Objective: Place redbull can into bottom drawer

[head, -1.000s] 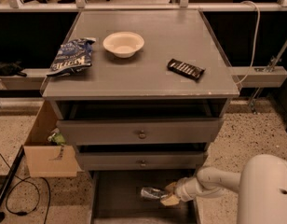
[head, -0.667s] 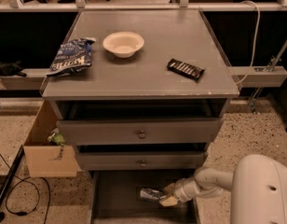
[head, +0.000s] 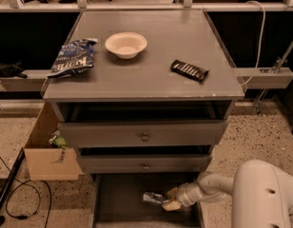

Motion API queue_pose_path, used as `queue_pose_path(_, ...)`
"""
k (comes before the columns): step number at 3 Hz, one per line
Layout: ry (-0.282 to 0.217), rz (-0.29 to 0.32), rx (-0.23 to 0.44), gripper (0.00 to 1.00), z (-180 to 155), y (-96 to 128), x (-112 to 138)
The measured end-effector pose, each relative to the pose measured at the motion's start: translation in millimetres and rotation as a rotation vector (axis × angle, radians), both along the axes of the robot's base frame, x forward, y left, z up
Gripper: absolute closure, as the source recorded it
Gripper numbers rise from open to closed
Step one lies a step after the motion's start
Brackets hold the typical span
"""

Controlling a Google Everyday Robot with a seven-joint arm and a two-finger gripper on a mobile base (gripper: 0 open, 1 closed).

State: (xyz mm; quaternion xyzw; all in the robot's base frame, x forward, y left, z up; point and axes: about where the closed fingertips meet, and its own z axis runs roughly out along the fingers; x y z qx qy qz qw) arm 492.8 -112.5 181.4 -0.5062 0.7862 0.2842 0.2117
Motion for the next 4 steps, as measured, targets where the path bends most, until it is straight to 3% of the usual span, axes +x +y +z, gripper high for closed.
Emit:
queue_pose_path(2, 0.02, -0.011, 0.001, 1.0, -15.3, -0.4, 3.5)
queue_pose_path(4, 0.036, -0.02, -0.004, 1.0, -37.2, -2.0, -37.2)
